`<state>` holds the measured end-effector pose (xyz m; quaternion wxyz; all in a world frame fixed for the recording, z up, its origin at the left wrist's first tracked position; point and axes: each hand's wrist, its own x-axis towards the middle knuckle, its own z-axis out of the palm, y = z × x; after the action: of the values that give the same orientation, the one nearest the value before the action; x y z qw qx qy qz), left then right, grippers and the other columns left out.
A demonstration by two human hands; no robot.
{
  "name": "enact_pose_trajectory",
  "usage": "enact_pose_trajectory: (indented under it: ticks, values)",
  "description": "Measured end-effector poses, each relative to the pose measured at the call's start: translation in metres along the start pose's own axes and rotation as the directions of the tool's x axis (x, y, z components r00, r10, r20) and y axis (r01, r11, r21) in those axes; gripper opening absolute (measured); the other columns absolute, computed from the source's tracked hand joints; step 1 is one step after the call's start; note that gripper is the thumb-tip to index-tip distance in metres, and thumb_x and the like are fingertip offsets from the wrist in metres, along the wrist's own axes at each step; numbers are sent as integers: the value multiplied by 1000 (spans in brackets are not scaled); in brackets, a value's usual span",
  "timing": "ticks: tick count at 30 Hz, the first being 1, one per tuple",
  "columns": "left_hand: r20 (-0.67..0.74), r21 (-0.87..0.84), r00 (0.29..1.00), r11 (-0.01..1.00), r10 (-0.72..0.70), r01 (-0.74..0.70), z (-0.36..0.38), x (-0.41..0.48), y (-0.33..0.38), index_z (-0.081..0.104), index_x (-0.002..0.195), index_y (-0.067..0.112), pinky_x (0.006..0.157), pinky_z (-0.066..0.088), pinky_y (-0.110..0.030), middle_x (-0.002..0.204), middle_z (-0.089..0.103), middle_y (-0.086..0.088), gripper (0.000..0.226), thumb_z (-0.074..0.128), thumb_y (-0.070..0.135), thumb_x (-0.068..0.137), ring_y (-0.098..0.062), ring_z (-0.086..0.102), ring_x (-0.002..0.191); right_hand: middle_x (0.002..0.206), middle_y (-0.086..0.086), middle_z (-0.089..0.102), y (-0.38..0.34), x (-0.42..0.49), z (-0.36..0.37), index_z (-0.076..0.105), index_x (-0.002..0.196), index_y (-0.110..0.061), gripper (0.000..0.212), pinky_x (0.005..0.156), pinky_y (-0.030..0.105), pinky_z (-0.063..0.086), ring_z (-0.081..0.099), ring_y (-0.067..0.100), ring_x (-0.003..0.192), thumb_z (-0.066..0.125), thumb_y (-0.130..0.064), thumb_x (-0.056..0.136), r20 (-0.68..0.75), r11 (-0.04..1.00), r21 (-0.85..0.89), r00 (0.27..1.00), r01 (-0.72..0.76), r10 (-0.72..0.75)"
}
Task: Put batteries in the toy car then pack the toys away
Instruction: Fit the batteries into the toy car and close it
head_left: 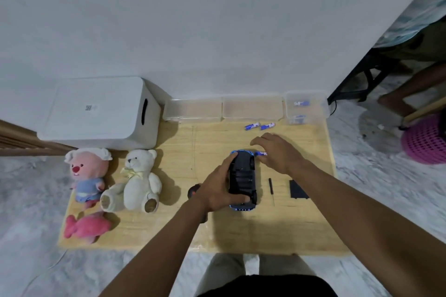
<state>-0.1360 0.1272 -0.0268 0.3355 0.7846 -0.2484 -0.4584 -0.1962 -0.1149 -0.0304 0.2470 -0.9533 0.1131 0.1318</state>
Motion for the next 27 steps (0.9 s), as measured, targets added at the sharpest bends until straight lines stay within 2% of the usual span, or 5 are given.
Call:
enact_pose_trajectory:
  ticks: [5,11,16,20,27]
  values:
    - [42,-3,999,1000,25,-25,-1,5,9,8,159,55,110,50,-47,142,60,9,131,92,19,65,-17,61,128,101,5,62,-2,2,13,60,106,-14,15,78,40,48,57,30,97,63,-12,92,-97,998,11,993,-65,66]
    - [26,40,997,996,75,-76,-17,11,14,7,158,57,112,47,-46,140,51,0,131,93,23,67,-21,53,130,107,8,54,-3,0,1,60,107,-10,18,82,39,49,59,30,94,53,-2,91,-214,950,165,930,-267,298]
    - [-2,-33,996,995,91,-91,-44,17,18,9,156,62,108,52,-48,144,50,6,129,94,22,67,-20,56,130,113,2,61,-9,6,-24,59,120,-20,27,65,33,46,65,31,88,52,-25,95,-197,936,-170,942,-307,273]
    - [-11,-68,995,993,96,-96,-56,20,19,11,158,58,104,55,-43,141,52,7,128,93,14,71,-16,60,125,129,6,53,-10,17,-18,46,142,-19,50,53,32,40,69,34,76,55,-8,94,-139,841,-482,969,-247,205]
    - [-16,-112,995,989,97,-99,-63,23,12,13,160,55,100,57,-36,142,51,12,127,94,11,71,-15,64,120,112,11,57,-10,26,-13,62,103,-6,26,45,29,34,63,28,53,71,1,80,-125,777,-578,968,-249,217]
